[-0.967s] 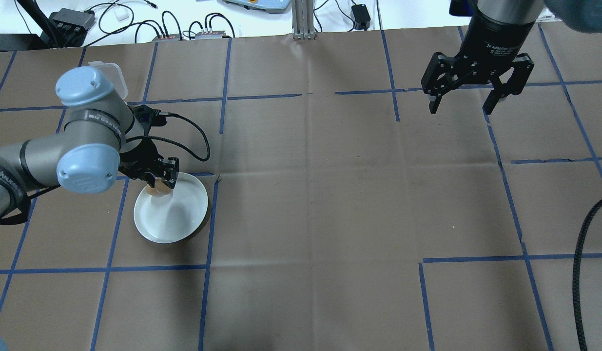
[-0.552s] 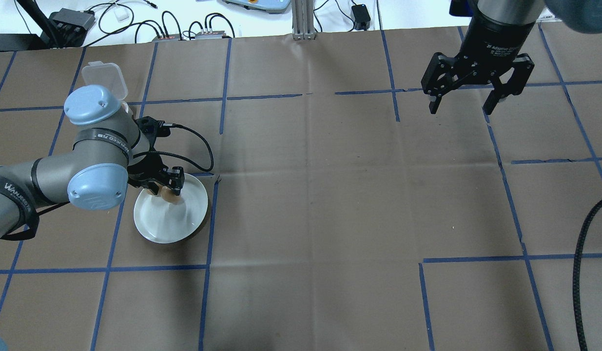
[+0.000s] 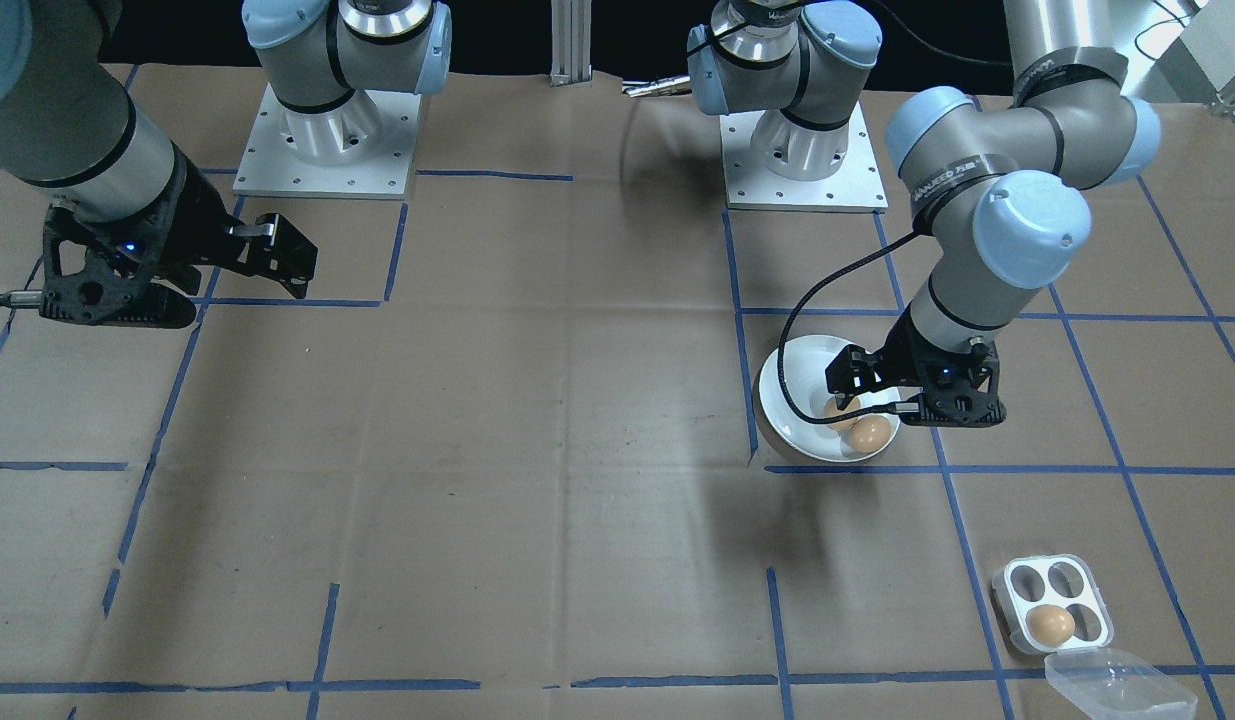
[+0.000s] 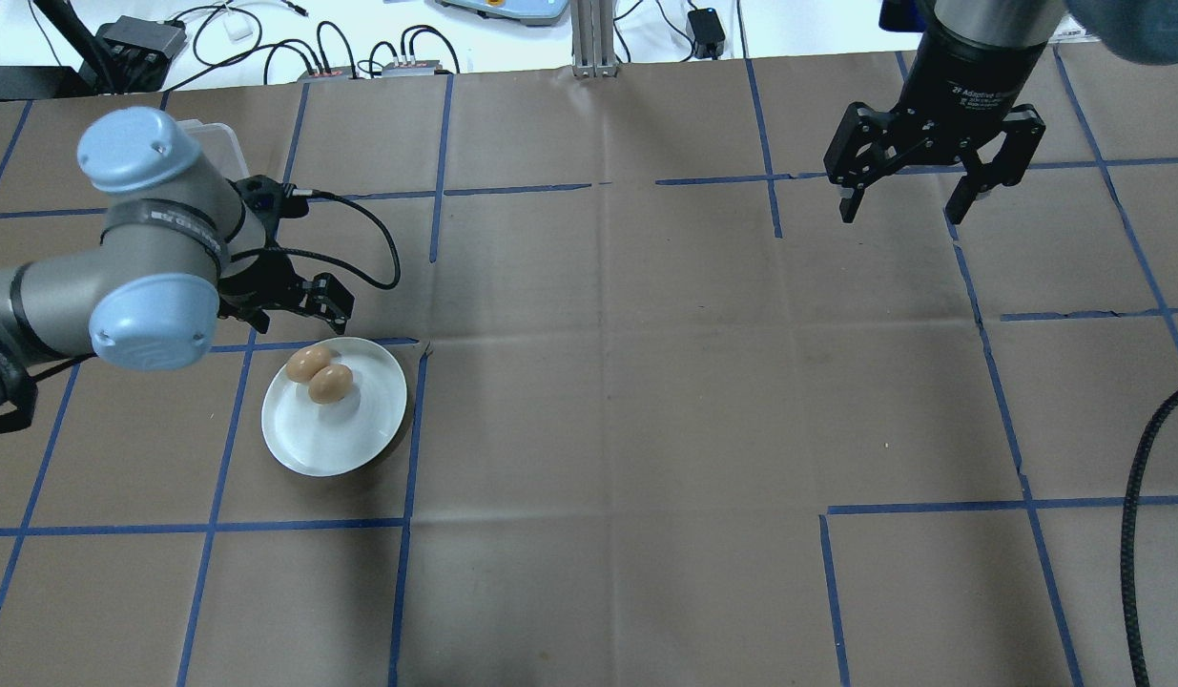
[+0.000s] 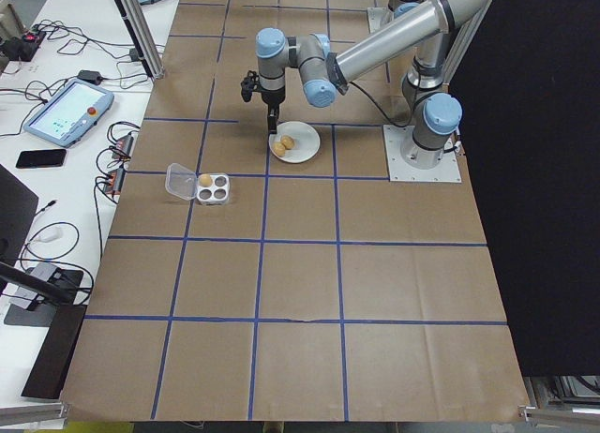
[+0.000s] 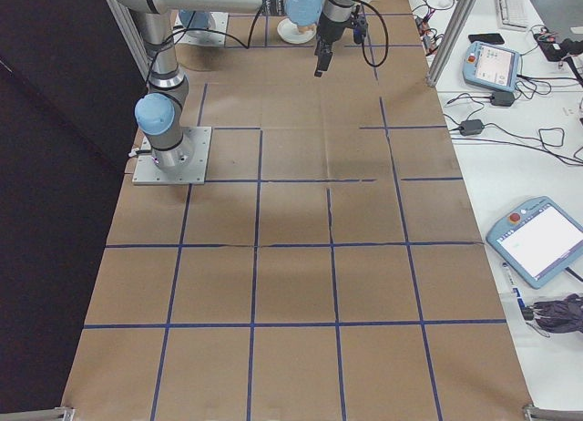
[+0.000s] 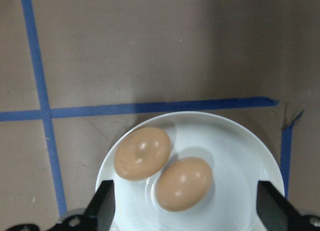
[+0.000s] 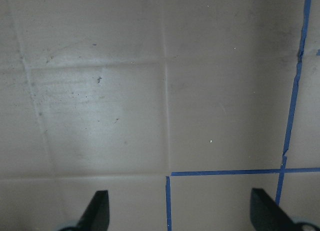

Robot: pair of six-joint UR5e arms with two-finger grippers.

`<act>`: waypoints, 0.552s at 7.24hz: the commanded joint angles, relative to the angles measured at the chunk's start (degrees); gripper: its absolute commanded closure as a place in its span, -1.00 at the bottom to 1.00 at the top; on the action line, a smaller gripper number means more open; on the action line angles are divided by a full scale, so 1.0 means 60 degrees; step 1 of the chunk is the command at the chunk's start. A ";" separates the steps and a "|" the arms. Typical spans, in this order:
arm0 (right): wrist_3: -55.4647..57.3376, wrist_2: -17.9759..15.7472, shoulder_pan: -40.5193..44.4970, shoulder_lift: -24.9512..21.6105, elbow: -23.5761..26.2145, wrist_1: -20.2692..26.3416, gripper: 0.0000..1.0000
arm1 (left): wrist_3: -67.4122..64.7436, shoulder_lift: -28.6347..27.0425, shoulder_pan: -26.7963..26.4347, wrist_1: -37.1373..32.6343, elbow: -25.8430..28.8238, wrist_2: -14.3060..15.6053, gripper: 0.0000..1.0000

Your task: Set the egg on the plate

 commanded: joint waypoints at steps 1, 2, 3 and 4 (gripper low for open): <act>0.0000 0.0003 0.0000 0.0000 0.0000 0.0000 -1.00 | -0.0478 -0.0150 0.0061 -0.2083 0.2073 0.0007 -1.00; 0.0000 0.0003 0.0000 0.0000 0.0000 0.0000 -1.00 | -0.0888 -0.0427 0.0178 -0.2089 0.2545 -0.0022 -1.00; 0.0000 0.0003 0.0000 0.0000 0.0000 0.0000 -1.00 | -0.0878 -0.0937 0.0353 -0.1929 0.2956 -0.0022 -1.00; 0.0000 0.0003 0.0000 0.0000 0.0000 0.0000 -1.00 | -0.0733 -0.1653 0.0949 -0.1928 0.3830 -0.0022 -1.00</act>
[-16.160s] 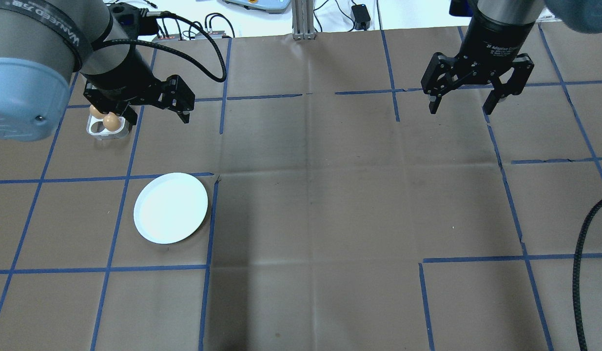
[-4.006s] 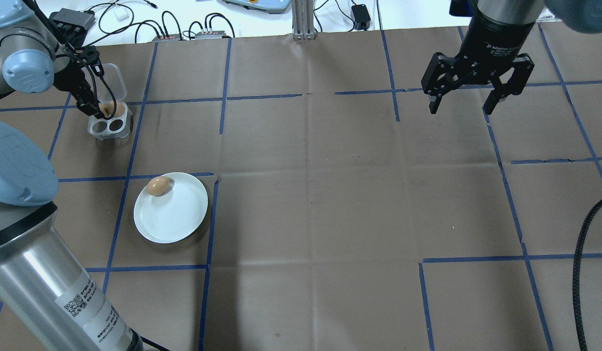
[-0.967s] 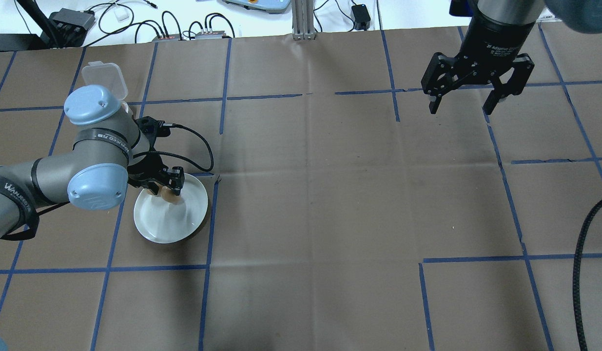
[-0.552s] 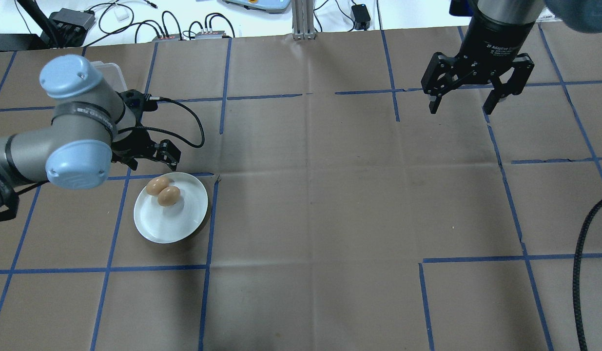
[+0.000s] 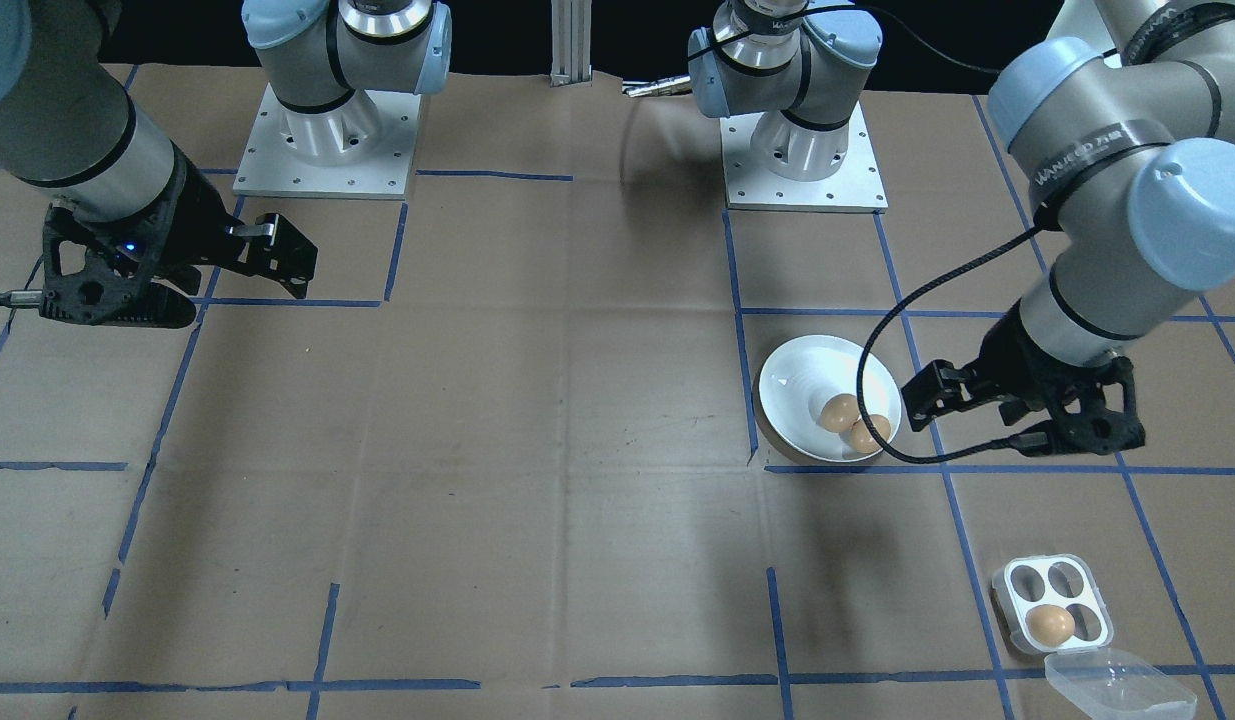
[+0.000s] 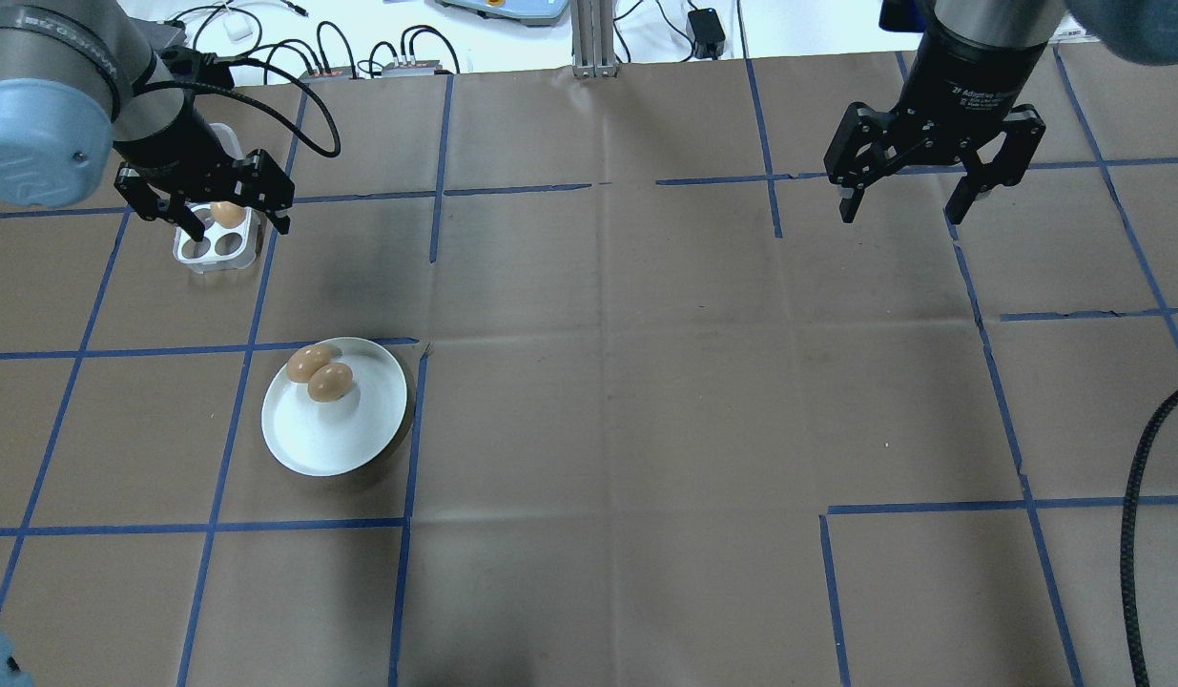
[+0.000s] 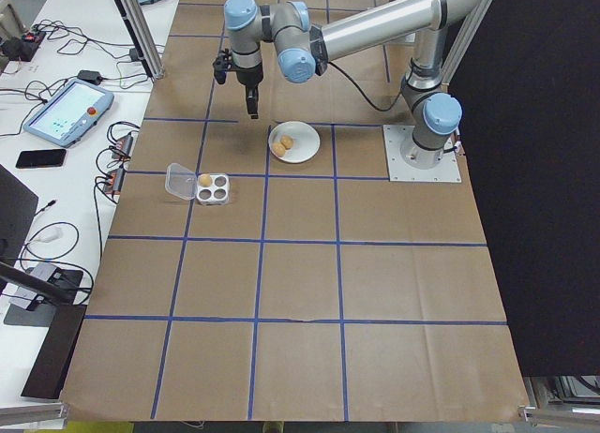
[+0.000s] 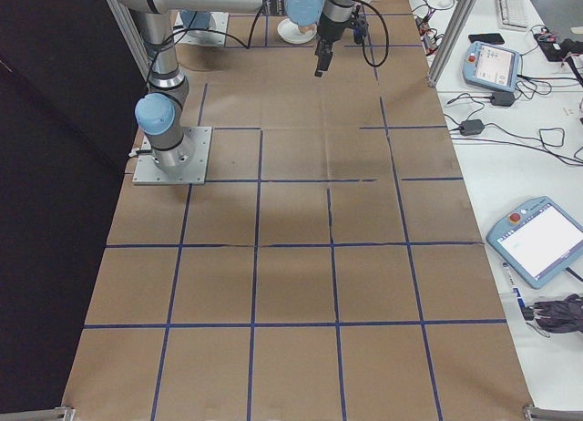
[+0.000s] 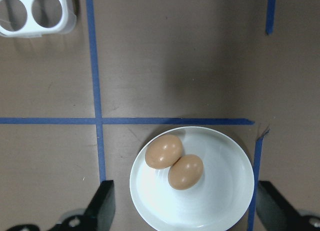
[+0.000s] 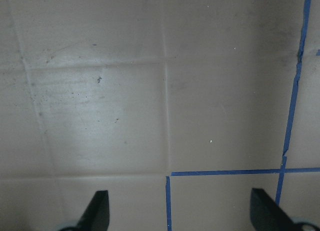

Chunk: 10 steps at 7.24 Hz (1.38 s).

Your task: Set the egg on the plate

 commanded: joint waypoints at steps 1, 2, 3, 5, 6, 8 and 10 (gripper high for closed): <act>0.0000 -0.0014 0.0000 0.0000 0.0000 0.0000 -1.00 | 0.0292 -0.1589 0.1015 0.0007 0.1984 -0.0047 -1.00; 0.0000 0.0000 0.0000 0.0000 0.0000 0.0000 -1.00 | 0.0584 -0.2453 0.1179 -0.0008 0.3068 -0.0048 -1.00; 0.0000 0.0000 0.0000 0.0000 0.0000 0.0000 -1.00 | 0.0616 -0.3332 0.1181 -0.0023 0.3920 -0.0062 -1.00; 0.0000 0.0000 0.0000 0.0000 0.0000 0.0000 -1.00 | 0.0835 -0.4129 0.1210 0.0166 0.4164 -0.0048 -0.99; 0.0000 0.0000 0.0000 0.0000 0.0000 0.0000 -1.00 | 0.0894 -0.4466 0.1196 0.0197 0.4163 -0.0062 -0.98; 0.0000 0.0000 0.0000 0.0000 0.0000 0.0000 -1.00 | 0.1347 -0.4805 0.1225 0.0197 0.3988 -0.0048 -0.97; 0.0000 0.0000 0.0000 0.0000 0.0000 0.0000 -1.00 | 0.1334 -0.5082 0.1239 0.0794 0.3958 -0.0048 -0.92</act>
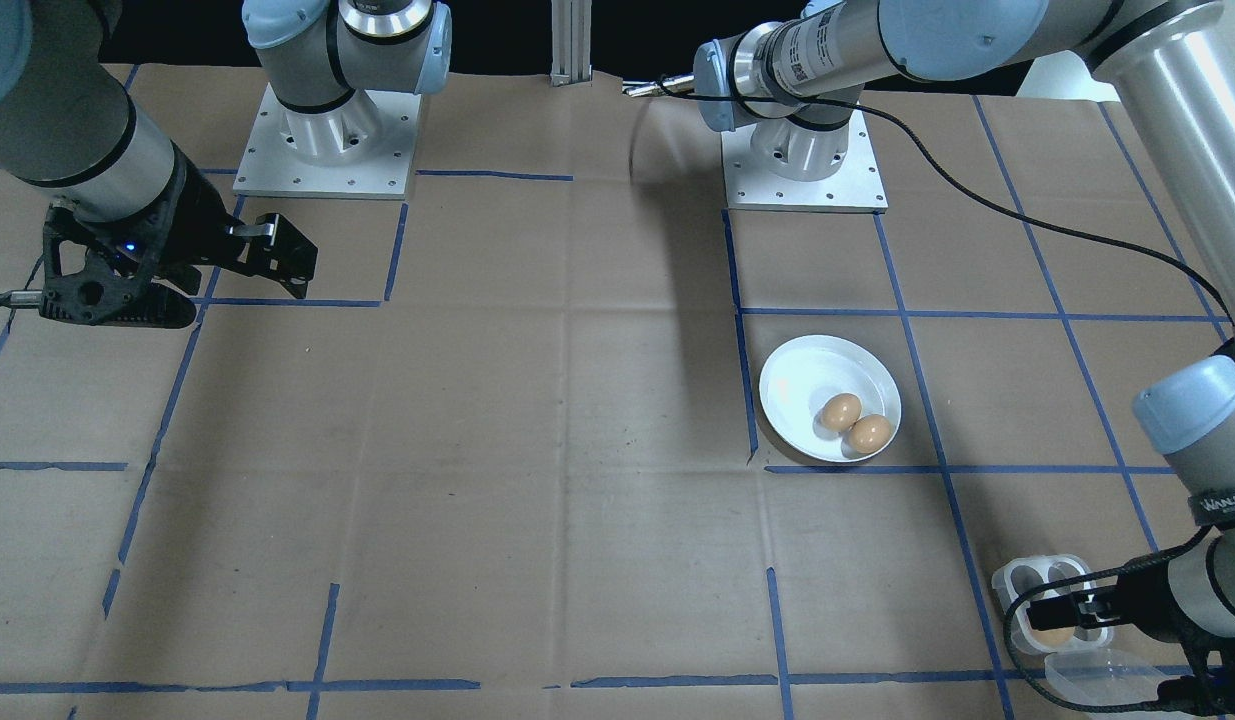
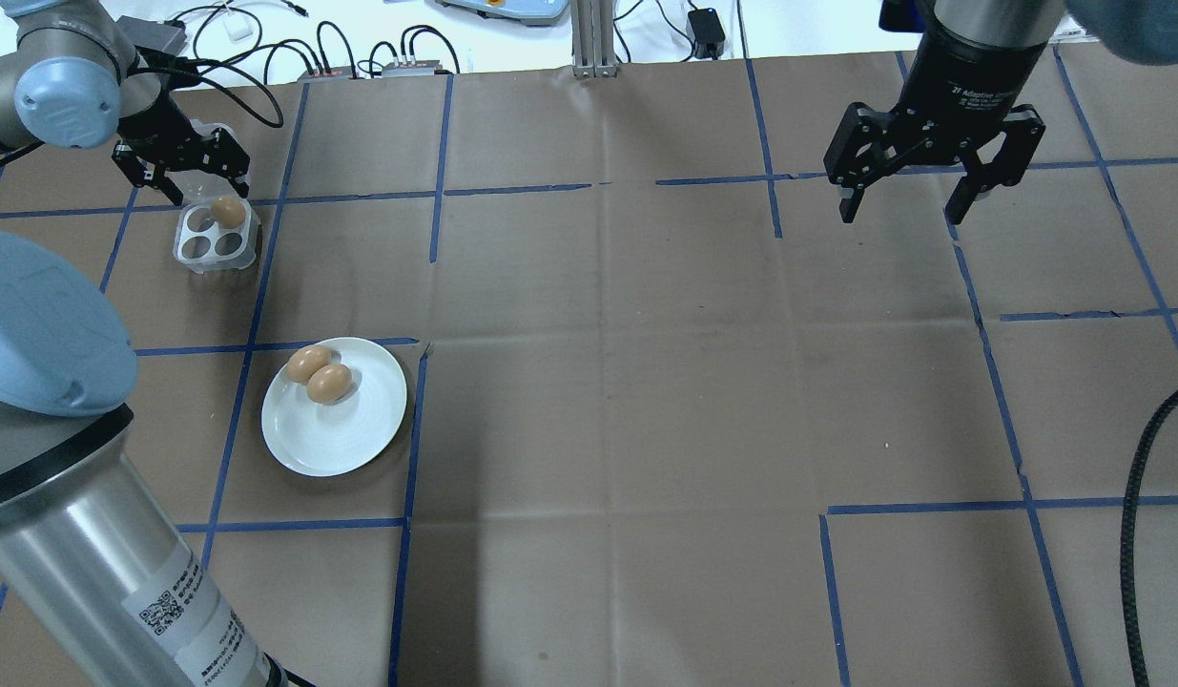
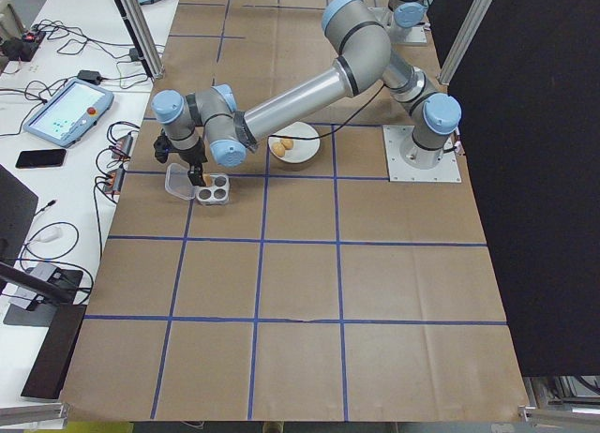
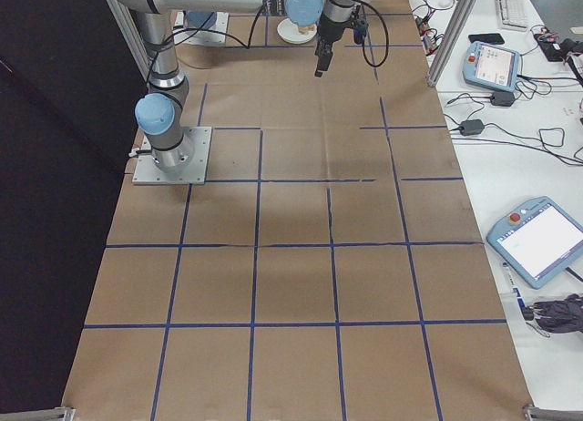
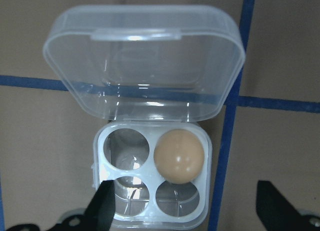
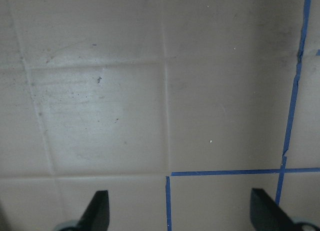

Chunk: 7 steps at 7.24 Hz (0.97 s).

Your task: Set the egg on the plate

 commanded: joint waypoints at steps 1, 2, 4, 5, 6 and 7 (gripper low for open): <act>0.0000 0.0001 0.0000 0.0000 0.0000 0.0000 -1.00 | 0.0044 -0.0378 -0.0006 0.0642 -0.0006 0.0002 -0.91; 0.0000 0.0001 0.0000 0.0000 0.0000 0.0000 -1.00 | 0.0045 -0.0409 -0.0007 0.0689 -0.0020 -0.0027 -0.82; 0.0000 0.0001 0.0000 0.0000 0.0000 0.0000 -1.00 | 0.0030 -0.0351 -0.0021 0.0616 -0.0122 -0.0143 -0.63; 0.0000 -0.0013 0.0000 0.0000 0.0000 0.0000 -1.00 | 0.0030 -0.0220 -0.0021 0.0616 -0.0181 -0.0145 -0.62; 0.0000 -0.0013 0.0000 0.0000 0.0000 0.0000 -1.00 | 0.0030 -0.0233 -0.0021 0.0616 -0.0196 -0.0159 -0.58; 0.0000 0.0001 0.0000 0.0000 0.0000 0.0000 -1.00 | 0.0030 -0.0219 -0.0021 0.0602 -0.0196 -0.0145 -0.51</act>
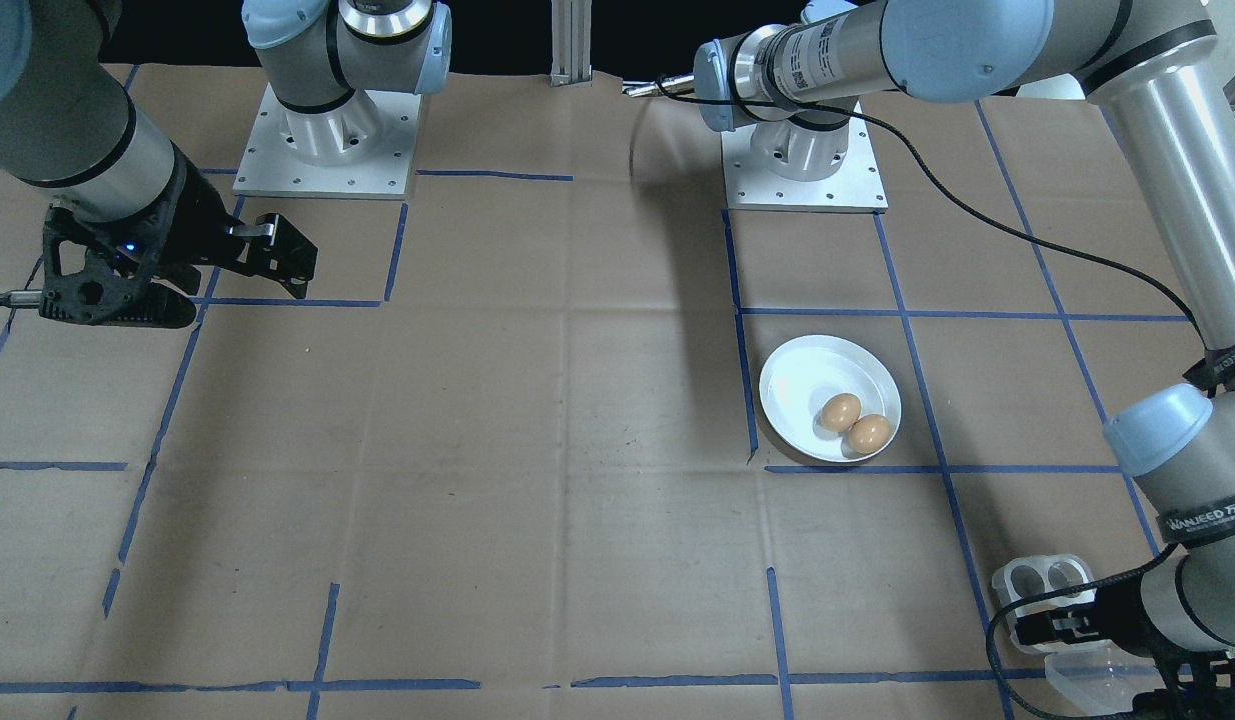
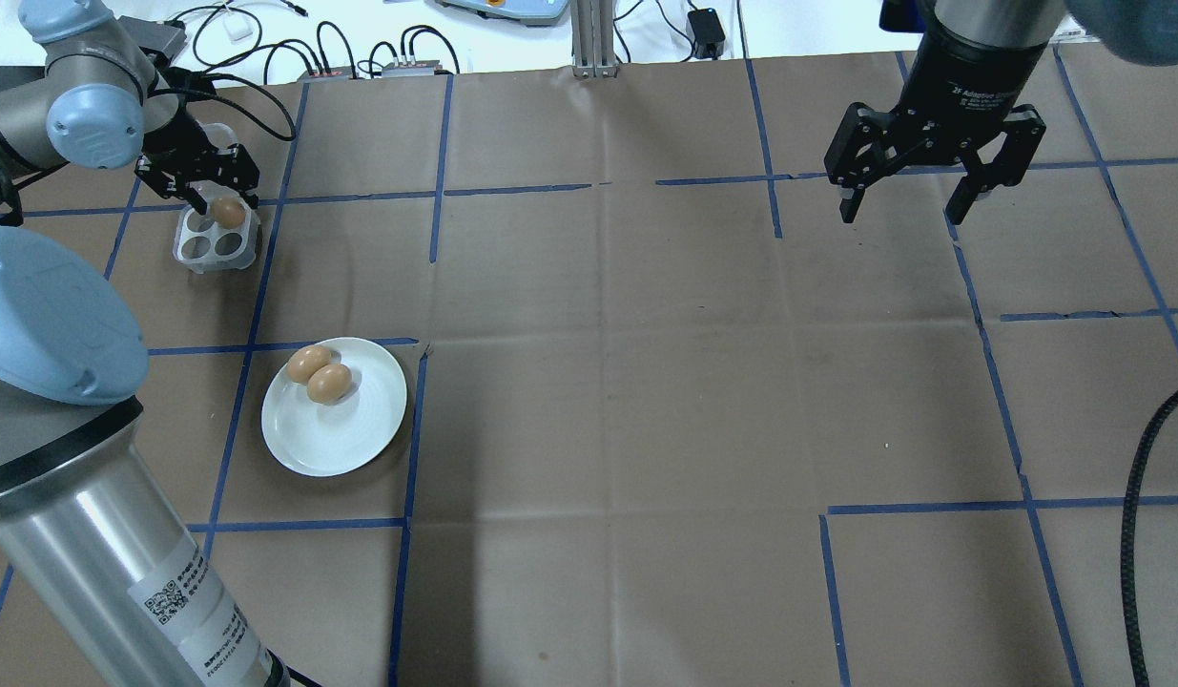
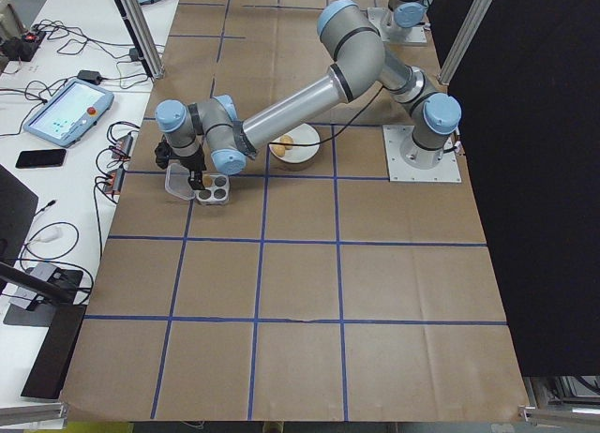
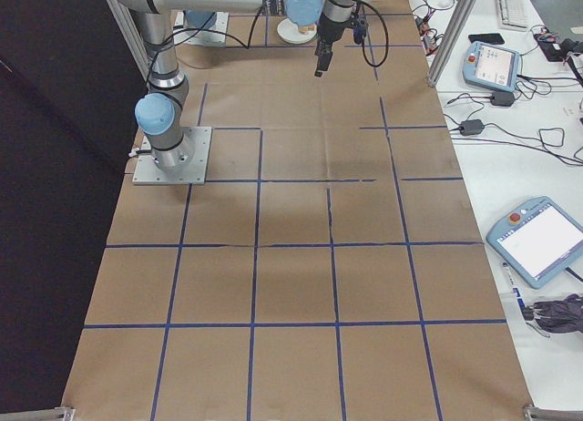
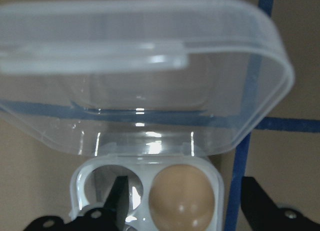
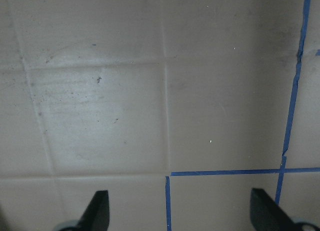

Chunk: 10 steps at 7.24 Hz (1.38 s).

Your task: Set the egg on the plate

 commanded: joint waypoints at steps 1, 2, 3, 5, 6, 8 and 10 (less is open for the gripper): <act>0.0000 -0.0004 0.0000 0.0000 0.0000 0.0000 -1.00 | 0.0000 0.0024 0.0014 -0.0042 -0.0016 0.0001 -0.39; 0.0000 0.0010 0.0000 0.0000 0.0000 0.0000 -1.00 | 0.0000 0.0024 0.0014 -0.0042 -0.0016 0.0001 -0.27; 0.0000 -0.0004 0.0000 0.0000 0.0000 0.0000 -1.00 | 0.0000 0.0024 0.0014 -0.0042 -0.0016 0.0001 -0.17; 0.0000 0.0010 0.0000 0.0014 0.0000 0.0000 -1.00 | 0.0000 0.0024 0.0014 -0.0057 -0.0016 0.0001 0.11; 0.0000 0.0010 0.0000 0.0015 0.0000 0.0000 -1.00 | -0.0015 0.0024 0.0014 -0.0057 -0.0016 0.0001 0.33; 0.0000 0.0010 0.0000 0.0000 0.0000 0.0000 -1.00 | -0.0015 0.0068 0.0014 -0.0057 -0.0001 0.0016 0.61; 0.0000 -0.0004 0.0000 0.0000 0.0000 0.0000 -1.00 | 0.0014 0.0548 0.0014 -0.0275 0.0014 0.0103 0.66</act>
